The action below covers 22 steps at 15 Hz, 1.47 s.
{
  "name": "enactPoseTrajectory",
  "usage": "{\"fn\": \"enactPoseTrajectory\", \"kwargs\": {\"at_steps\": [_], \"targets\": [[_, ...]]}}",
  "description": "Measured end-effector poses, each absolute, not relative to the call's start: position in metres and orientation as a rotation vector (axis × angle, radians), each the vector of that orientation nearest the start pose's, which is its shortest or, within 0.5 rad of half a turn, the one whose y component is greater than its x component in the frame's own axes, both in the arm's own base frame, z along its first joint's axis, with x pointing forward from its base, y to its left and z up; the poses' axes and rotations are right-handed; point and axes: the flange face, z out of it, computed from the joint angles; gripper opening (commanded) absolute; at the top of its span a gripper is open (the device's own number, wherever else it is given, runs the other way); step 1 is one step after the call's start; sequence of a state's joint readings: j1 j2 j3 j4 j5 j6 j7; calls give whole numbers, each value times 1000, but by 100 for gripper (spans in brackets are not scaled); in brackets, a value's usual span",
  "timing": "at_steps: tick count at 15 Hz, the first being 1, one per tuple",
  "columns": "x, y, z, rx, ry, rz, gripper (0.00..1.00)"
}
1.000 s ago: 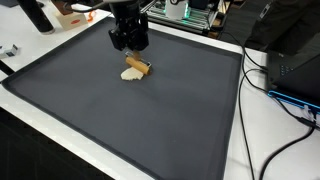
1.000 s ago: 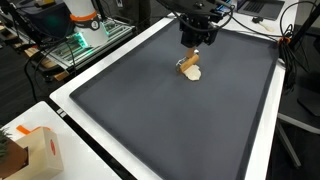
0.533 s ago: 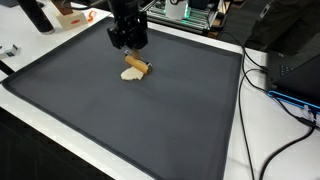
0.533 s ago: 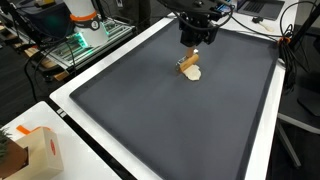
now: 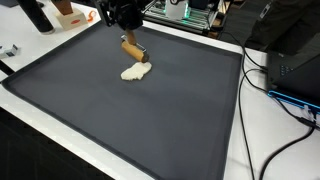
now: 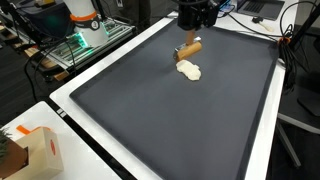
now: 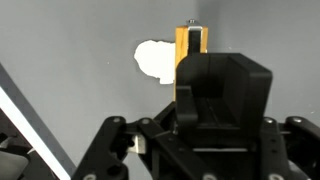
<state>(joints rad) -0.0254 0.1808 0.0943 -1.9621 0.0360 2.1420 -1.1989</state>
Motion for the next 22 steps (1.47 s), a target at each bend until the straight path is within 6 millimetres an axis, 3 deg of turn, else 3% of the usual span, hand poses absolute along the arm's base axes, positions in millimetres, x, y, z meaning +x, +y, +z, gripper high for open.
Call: {"fn": "enactPoseTrajectory", "kwargs": {"at_steps": [3, 4, 6, 10, 11, 14, 22], "targets": [[587, 31, 407, -2625, -1617, -75, 19], [586, 27, 414, -2660, -1550, -91, 44], [585, 22, 424, -2714, -1444, -118, 44], [584, 21, 428, -2731, -1408, -123, 44], [584, 21, 428, -2731, -1406, -122, 19], [585, 21, 426, -2739, -1388, -116, 19], [615, 11, 390, -2979, -775, -138, 19]]}}
